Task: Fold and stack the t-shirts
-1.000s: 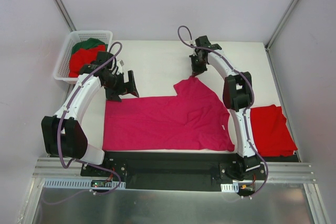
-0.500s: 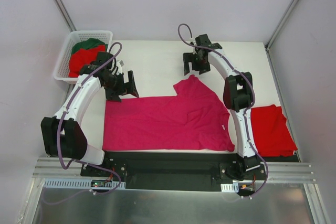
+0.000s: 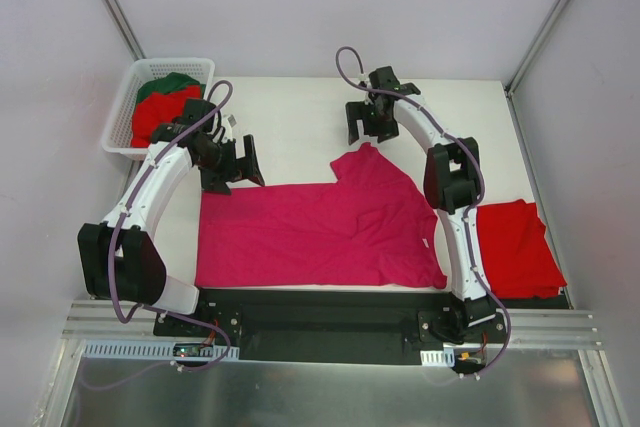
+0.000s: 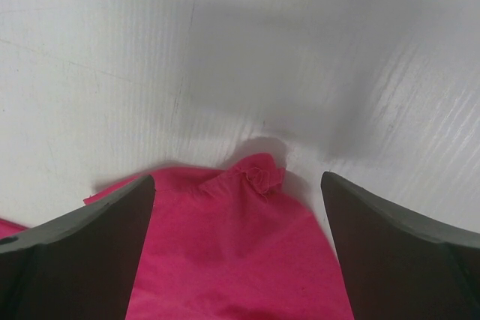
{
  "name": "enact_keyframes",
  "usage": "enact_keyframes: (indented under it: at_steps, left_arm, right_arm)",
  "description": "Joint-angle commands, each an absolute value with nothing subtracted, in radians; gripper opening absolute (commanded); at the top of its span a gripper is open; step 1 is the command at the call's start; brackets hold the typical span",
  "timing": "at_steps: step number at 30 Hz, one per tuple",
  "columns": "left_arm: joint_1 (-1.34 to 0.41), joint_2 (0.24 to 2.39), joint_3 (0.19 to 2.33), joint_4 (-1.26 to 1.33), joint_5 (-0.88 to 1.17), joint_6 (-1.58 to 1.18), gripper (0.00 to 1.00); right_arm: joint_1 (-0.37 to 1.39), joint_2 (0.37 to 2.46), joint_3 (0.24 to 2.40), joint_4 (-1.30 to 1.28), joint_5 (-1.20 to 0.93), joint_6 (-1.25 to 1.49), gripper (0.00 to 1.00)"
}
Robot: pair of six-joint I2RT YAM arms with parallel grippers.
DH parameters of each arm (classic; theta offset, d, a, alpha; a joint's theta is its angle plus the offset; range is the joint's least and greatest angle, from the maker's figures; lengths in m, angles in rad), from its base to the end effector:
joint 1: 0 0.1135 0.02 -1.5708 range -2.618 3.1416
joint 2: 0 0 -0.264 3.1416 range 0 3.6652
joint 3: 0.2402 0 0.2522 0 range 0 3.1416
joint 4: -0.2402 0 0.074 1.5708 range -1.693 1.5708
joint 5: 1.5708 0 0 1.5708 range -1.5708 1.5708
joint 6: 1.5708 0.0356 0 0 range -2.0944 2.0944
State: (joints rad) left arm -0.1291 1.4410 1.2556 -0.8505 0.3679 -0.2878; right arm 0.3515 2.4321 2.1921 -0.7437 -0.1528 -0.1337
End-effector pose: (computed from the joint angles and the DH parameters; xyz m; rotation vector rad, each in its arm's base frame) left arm 0.2882 -0.0503 0.2969 -0.0747 2.6280 -0.6268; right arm 0.4985 0.1886 0.1946 -0.6726 2.4713 0.2790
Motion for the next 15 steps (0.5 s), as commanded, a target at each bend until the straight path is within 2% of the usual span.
enact_keyframes:
  at_steps: [1,3,5,6,12,15]
  left_arm:
    - [-0.123,1.417,1.252,-0.853,0.397,-0.264,0.99]
    - [-0.123,1.419,1.252,-0.853,0.396,-0.265,0.99]
    - [-0.123,1.419,1.252,-0.851,0.396,-0.265,0.99]
    - [-0.123,1.42,1.252,-0.853,0.394,-0.267,0.99]
    - [-0.123,1.42,1.256,-0.851,0.397,-0.265,0.99]
    - [-0.121,1.419,1.255,-0.851,0.397,-0.265,0.99]
  right_arm:
    - [0.357,2.395,2.186,-0.732,-0.141,-0.127,0.95]
    - [0.356,2.396,2.178,-0.732,-0.144,-0.129,0.86]
    - [0.356,2.398,2.178,-0.729,-0.152,-0.13,0.7]
    - [0.356,2.396,2.18,-0.73,-0.153,-0.13,0.66]
    - [0.357,2.398,2.18,-0.733,-0.149,-0.13,0.61]
    - [0.357,2.401,2.18,-0.732,-0.152,-0.132,0.52]
